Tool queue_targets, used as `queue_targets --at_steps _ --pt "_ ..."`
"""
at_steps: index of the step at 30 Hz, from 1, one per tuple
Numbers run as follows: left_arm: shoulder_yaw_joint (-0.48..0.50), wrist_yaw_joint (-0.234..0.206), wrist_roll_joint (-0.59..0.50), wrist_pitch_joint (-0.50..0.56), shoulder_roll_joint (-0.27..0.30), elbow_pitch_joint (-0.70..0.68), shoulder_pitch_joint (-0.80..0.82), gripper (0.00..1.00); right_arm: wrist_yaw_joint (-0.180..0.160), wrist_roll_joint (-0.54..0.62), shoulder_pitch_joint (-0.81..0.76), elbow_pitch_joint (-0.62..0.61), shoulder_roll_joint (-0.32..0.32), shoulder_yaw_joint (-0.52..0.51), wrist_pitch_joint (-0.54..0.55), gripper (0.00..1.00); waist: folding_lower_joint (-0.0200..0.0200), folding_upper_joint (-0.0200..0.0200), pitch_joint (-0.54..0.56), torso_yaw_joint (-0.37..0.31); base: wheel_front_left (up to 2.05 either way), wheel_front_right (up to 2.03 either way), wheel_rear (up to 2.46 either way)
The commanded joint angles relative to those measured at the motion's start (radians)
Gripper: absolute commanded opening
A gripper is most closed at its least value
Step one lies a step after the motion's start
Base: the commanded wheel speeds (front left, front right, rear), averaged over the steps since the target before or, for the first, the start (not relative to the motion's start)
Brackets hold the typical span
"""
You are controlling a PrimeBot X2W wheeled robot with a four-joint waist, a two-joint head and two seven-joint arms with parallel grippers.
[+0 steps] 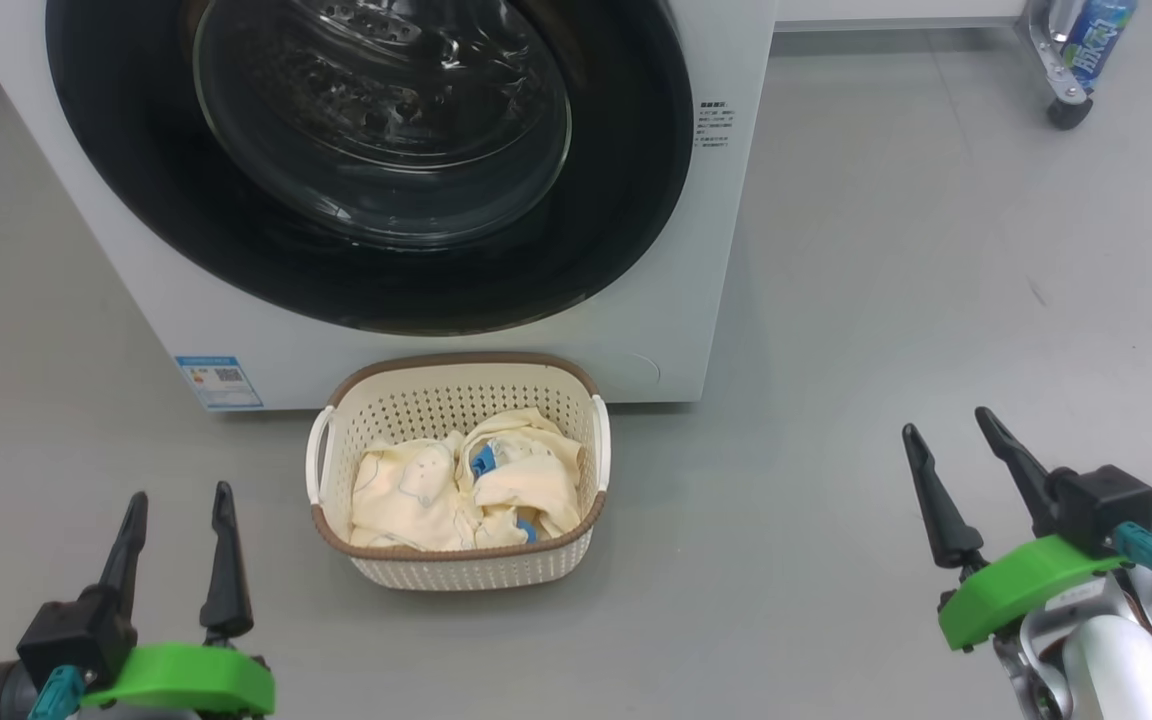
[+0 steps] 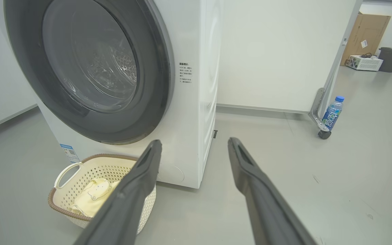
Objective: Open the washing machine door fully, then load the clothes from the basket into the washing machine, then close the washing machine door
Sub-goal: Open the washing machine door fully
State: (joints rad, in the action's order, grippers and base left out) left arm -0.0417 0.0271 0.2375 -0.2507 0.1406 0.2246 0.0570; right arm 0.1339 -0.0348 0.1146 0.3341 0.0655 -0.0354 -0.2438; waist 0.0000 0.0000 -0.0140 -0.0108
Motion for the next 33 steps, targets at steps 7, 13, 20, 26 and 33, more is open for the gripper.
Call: queue_targets --at_steps 7,13,20,26,33 --pt "0.049 0.008 -0.023 -0.011 0.014 -0.031 0.054 1.00 -0.003 -0.003 0.044 -0.025 0.009 0.018 -0.013 1.00 0.0000 0.0000 -0.006 -0.002 0.16 0.16 -0.33" --pt "0.056 0.010 -0.033 -0.011 0.010 -0.032 0.055 1.00 -0.003 -0.003 0.047 -0.023 0.009 0.015 -0.014 1.00 0.0000 0.0000 -0.005 -0.004 0.00 0.00 0.00" --pt "0.059 0.020 -0.037 -0.011 0.008 -0.037 0.053 1.00 -0.003 -0.005 0.050 -0.023 0.008 0.016 -0.015 1.00 0.0000 0.0000 -0.010 -0.007 0.00 0.00 0.00" --pt "0.062 0.027 -0.042 -0.011 0.005 -0.044 0.050 1.00 -0.003 -0.005 0.051 -0.025 0.007 0.014 -0.016 1.00 0.0000 0.0000 -0.016 -0.008 0.00 0.00 0.00" --pt "0.063 0.030 -0.051 -0.011 -0.001 -0.048 0.048 1.00 -0.003 -0.003 0.051 -0.030 0.005 0.011 -0.017 1.00 0.0000 0.0000 -0.017 -0.008 0.00 0.00 0.00"
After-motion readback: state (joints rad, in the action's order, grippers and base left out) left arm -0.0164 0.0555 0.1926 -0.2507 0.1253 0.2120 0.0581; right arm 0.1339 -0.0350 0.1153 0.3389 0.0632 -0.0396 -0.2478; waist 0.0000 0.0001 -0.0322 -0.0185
